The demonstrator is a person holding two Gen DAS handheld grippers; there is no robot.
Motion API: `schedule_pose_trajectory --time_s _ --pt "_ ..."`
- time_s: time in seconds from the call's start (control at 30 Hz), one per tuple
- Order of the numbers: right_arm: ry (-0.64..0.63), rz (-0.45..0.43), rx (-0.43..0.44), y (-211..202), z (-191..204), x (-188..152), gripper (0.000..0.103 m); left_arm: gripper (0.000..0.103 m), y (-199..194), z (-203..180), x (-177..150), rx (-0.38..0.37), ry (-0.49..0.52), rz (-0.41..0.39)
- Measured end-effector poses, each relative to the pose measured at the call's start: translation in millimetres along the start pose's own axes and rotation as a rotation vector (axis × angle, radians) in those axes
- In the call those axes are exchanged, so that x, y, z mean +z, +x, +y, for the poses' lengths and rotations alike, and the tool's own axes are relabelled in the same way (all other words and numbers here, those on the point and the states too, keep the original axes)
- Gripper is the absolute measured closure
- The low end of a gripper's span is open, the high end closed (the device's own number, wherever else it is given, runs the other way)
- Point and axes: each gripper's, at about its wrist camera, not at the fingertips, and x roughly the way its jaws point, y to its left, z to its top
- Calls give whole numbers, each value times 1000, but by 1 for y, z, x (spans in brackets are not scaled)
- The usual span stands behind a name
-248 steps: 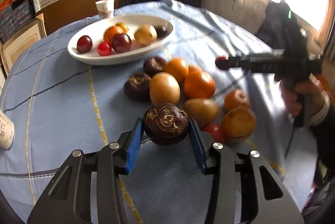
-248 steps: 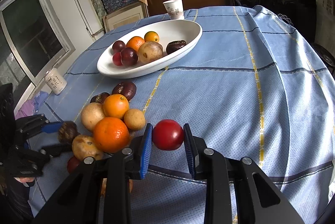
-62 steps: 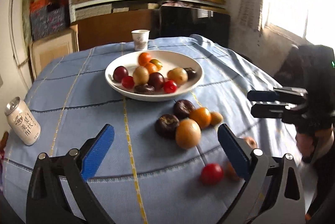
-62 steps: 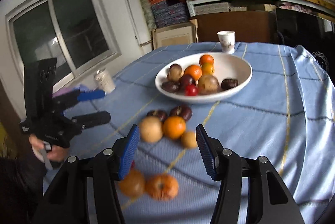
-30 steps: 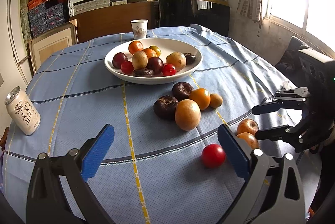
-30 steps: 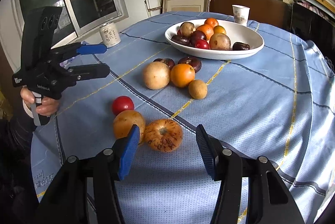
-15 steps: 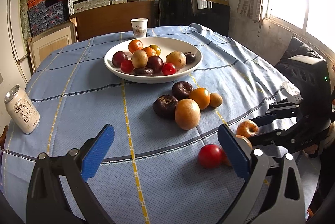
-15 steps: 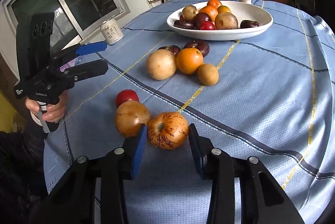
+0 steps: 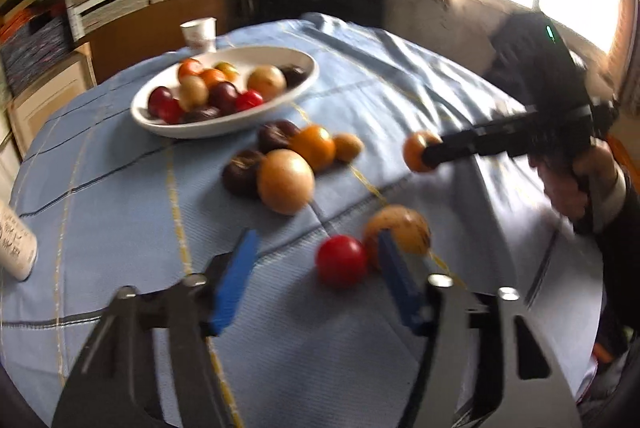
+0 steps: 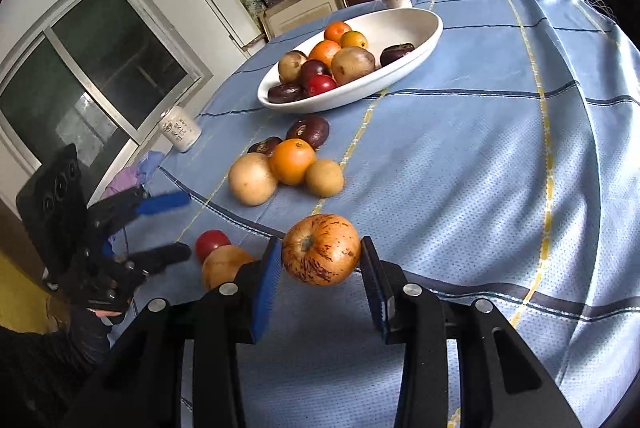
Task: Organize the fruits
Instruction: 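Grasp a yellow-red striped fruit with the right tool while the left tool grasps a red tomato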
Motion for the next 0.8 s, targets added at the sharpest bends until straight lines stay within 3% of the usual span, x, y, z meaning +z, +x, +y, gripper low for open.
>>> schedule_pose_trajectory --time_s 0.37,0.5,0.8 --pt "-1 2 -20 1 -2 1 63 61 12 -3 -5 -52 15 65" --pt "-4 0 -26 2 -2 2 63 72 15 -3 -5 -73 14 76" --pt "-5 1 -33 2 -2 2 63 72 18 -2 -4 -100 -6 85"
